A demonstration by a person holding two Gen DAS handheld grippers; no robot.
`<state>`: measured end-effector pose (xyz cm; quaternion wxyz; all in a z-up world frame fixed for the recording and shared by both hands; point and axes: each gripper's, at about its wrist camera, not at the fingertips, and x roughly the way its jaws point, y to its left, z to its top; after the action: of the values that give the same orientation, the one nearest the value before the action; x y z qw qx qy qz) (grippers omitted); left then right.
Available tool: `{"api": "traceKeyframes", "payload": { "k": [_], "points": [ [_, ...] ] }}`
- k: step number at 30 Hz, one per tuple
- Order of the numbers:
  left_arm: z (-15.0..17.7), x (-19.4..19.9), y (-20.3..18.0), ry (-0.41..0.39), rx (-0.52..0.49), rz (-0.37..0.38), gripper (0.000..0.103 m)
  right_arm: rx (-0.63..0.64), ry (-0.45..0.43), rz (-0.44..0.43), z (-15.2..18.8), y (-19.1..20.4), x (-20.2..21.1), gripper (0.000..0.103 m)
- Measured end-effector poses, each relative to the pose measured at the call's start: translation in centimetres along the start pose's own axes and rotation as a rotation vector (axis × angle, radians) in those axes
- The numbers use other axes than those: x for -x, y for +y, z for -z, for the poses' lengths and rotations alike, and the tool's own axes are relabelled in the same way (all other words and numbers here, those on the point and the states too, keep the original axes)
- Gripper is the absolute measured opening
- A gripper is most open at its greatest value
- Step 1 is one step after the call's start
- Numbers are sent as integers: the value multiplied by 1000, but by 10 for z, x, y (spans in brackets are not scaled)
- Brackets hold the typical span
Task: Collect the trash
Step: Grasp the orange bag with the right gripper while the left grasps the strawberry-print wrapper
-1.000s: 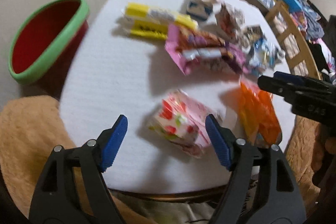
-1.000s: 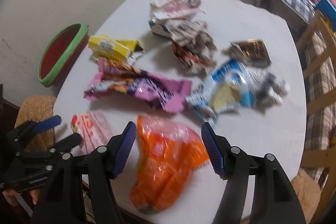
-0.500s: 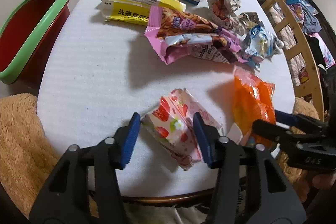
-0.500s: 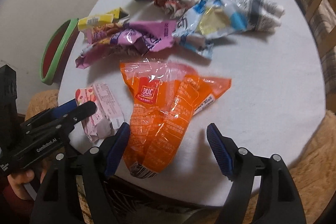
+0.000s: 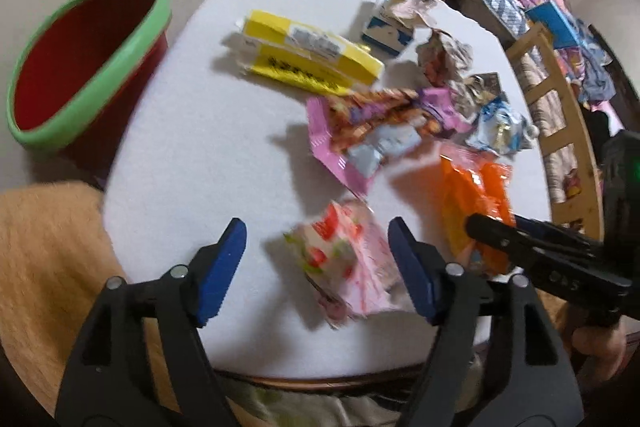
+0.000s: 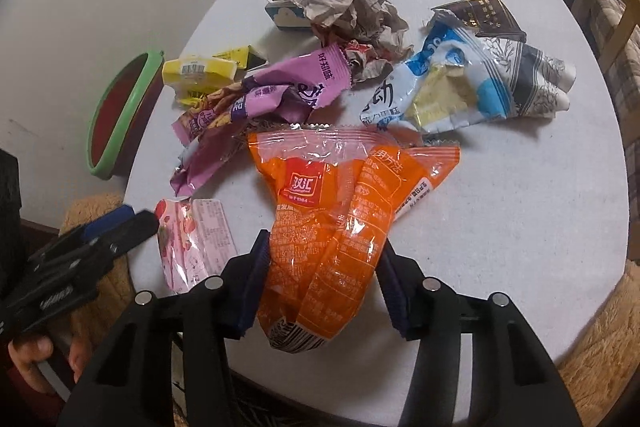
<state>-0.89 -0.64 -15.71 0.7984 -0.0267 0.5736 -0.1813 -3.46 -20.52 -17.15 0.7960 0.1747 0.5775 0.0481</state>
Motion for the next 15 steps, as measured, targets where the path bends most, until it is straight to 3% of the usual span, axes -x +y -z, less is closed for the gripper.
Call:
{"api": "traceKeyframes", "payload": {
  "k": [2,6,8,9,10,15],
  "points": [
    [6,-10,-7,36,-17,7,71,-2,3,3,3,-1,-1,61],
    [17,-30,-23,88,-86,-10,68,-15,19,10,5,1,-9,63],
    [16,-32,-29,89,-113,4,61,-4,21,19,7,3,-11,58],
    [15,-31,-31,78,-124,1,53,4,18,24,8,4,-11,46],
    [14,-30,-32,73,-127,2,42,12,19,25,8,5,-11,46],
    [16,-25,-25,65,-97,13,37,45,-13,14,9,12,-1,45]
  ]
}}
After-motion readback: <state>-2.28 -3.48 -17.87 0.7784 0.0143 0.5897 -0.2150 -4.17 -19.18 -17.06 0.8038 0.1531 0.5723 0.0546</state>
